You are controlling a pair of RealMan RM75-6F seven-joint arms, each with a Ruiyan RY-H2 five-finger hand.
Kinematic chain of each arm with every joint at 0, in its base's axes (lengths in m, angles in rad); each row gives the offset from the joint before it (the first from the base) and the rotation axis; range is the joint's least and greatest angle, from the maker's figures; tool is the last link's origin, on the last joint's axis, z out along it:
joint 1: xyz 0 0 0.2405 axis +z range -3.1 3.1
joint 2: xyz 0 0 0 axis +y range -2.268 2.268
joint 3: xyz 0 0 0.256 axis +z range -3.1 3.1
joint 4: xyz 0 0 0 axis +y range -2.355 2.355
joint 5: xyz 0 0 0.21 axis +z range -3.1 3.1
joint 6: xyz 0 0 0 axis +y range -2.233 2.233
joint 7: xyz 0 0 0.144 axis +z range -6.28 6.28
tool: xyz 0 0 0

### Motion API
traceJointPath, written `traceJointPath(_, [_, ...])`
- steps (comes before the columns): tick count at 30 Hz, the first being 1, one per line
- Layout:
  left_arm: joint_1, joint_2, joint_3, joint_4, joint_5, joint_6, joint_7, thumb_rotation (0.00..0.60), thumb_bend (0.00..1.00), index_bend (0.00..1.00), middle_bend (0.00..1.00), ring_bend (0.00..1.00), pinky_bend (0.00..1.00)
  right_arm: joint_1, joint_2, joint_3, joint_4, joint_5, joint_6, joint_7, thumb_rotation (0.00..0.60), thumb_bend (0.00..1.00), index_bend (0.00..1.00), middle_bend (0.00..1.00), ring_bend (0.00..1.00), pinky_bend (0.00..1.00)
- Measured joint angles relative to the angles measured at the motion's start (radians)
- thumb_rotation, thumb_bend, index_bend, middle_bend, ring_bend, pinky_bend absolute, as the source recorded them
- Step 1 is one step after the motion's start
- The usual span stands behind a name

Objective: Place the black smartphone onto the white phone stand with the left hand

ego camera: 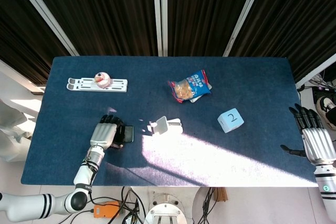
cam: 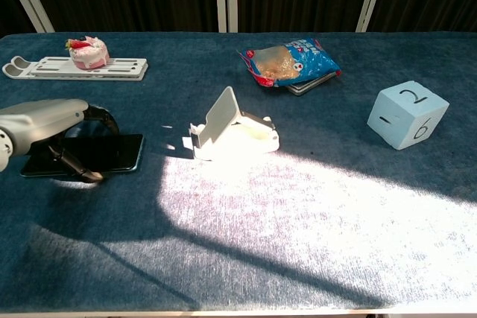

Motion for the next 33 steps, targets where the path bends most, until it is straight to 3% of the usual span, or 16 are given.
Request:
traceJointPath(4, [-0.004, -0.011, 0.006, 0.033, 0.009, -0.013, -0.034, 0.600, 0.17, 0.33, 0.28, 0.14, 0.02, -0.002, 0.001, -0.001, -0.003, 0.002, 0.001, -0.004, 0.600, 0.11, 0.00, 0.00, 0.00, 0.04])
traceJointPath(7, [-0.002, -0.014, 0.009, 0.048, 0.025, -0.017, -0.065, 0.600, 0.19, 0.39, 0.35, 0.20, 0.08, -0.005, 0.001, -0.002, -0.005, 0.001, 0.006, -0.005, 0.600, 0.11, 0.00, 0.00, 0.00, 0.04])
traceJointPath(12, [0.012, -0.017, 0.016, 0.068, 0.094, -0.007, -0.139, 0.600, 0.21, 0.47, 0.50, 0.36, 0.30, -0.010, 0.002, -0.004, -0.010, 0.000, 0.012, -0.009, 0.600, 0.11, 0.00, 0.00, 0.00, 0.04])
traceJointPath(16, [0.027, -0.013, 0.020, 0.087, 0.173, -0.001, -0.245, 0.600, 0.22, 0.51, 0.55, 0.42, 0.41, -0.012, 0.004, -0.004, -0.015, -0.002, 0.016, -0.012, 0.600, 0.11, 0.00, 0.00, 0.00, 0.04])
traceJointPath(24, [0.061, 0.015, 0.008, 0.113, 0.292, -0.003, -0.520, 0.600, 0.23, 0.52, 0.56, 0.44, 0.43, -0.016, 0.006, -0.005, -0.018, -0.006, 0.023, -0.013, 0.600, 0.11, 0.00, 0.00, 0.00, 0.04])
traceJointPath(33, [0.100, 0.005, -0.074, 0.073, 0.381, 0.055, -0.838, 0.600, 0.23, 0.52, 0.56, 0.43, 0.43, -0.020, 0.002, -0.009, -0.010, -0.011, 0.027, -0.007, 0.600, 0.11, 0.00, 0.00, 0.00, 0.04])
